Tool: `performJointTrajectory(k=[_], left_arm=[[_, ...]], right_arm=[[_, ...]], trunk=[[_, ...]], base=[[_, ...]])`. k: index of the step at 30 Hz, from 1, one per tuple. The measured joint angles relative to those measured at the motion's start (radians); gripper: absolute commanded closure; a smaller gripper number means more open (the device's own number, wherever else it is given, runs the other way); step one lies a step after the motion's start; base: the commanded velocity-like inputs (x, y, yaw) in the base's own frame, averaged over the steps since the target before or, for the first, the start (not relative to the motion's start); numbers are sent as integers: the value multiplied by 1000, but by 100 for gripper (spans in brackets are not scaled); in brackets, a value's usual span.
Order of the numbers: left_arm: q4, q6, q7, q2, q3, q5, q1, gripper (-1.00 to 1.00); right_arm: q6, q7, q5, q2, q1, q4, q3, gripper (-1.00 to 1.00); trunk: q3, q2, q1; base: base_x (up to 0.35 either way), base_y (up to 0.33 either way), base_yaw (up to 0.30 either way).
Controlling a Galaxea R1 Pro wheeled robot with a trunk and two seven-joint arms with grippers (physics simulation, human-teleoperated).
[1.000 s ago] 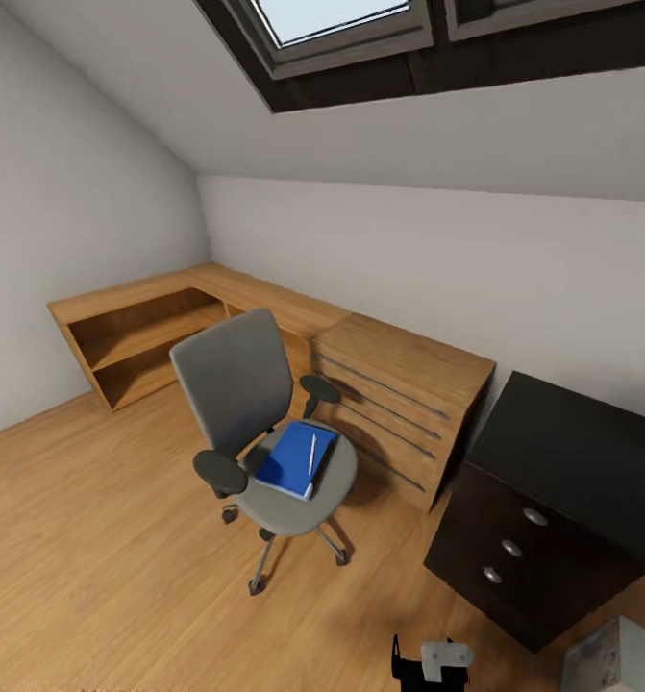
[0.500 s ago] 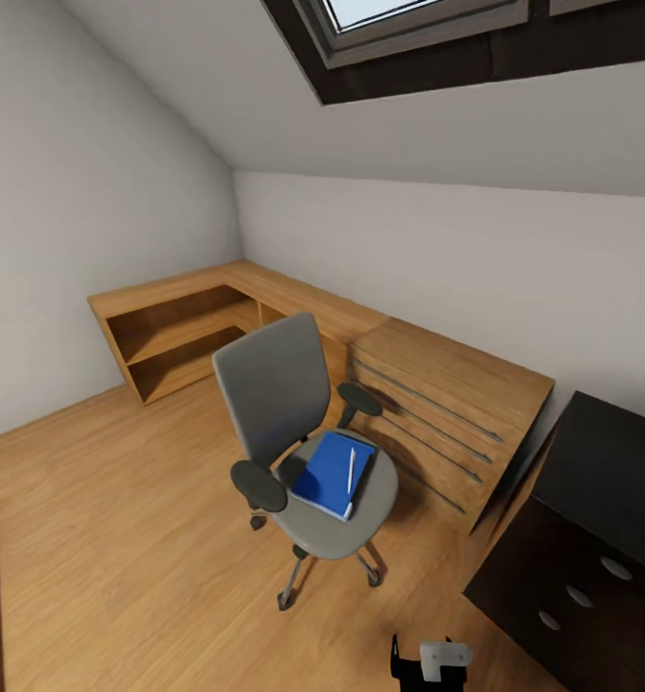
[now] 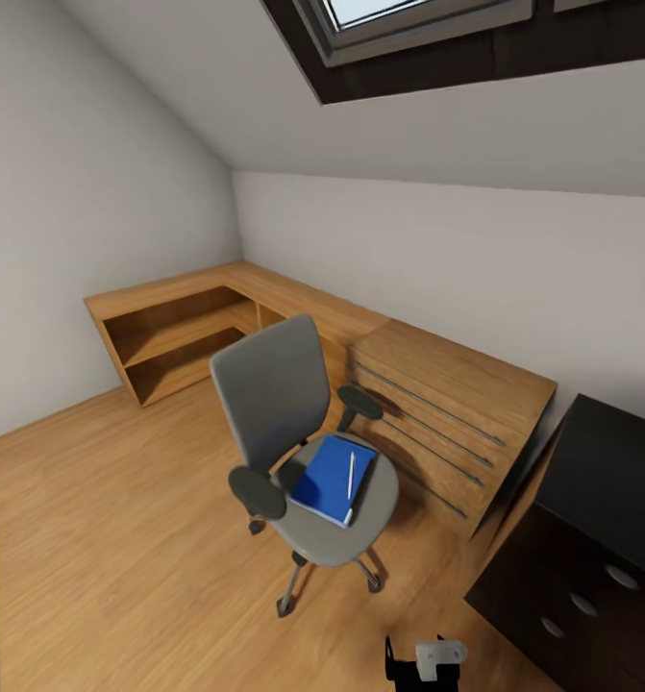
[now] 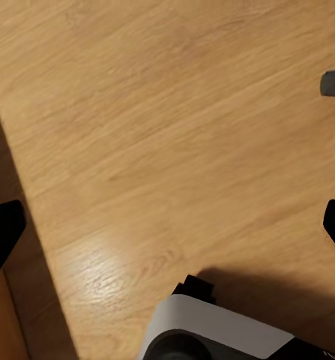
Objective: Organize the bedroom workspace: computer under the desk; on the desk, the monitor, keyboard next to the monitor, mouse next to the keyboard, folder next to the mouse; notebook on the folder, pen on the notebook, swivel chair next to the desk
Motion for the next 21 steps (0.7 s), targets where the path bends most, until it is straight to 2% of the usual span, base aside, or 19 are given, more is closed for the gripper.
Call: performJointTrajectory(k=[10, 16, 20, 21], left_arm=[[0, 0, 0, 3, 2, 1, 0, -100], [-16, -2, 1, 44, 14, 9, 0, -100], [-59, -1, 2, 64, 53, 15, 0, -100], [-88, 0, 0, 71, 91, 24, 0, -100]], right_arm=[[0, 1, 1, -1, 0, 1, 0, -100], [5, -2, 1, 1, -3, -21, 2, -100], [16, -5, -7, 1, -6, -46, 0, -100], [26, -5, -14, 2, -8, -60, 0, -100]], trunk=[[0, 0, 0], [0, 0, 0], [0, 0, 0], [0, 0, 0]], base=[[206, 47, -4], [265, 7, 0], [204, 2, 0], [160, 1, 0]])
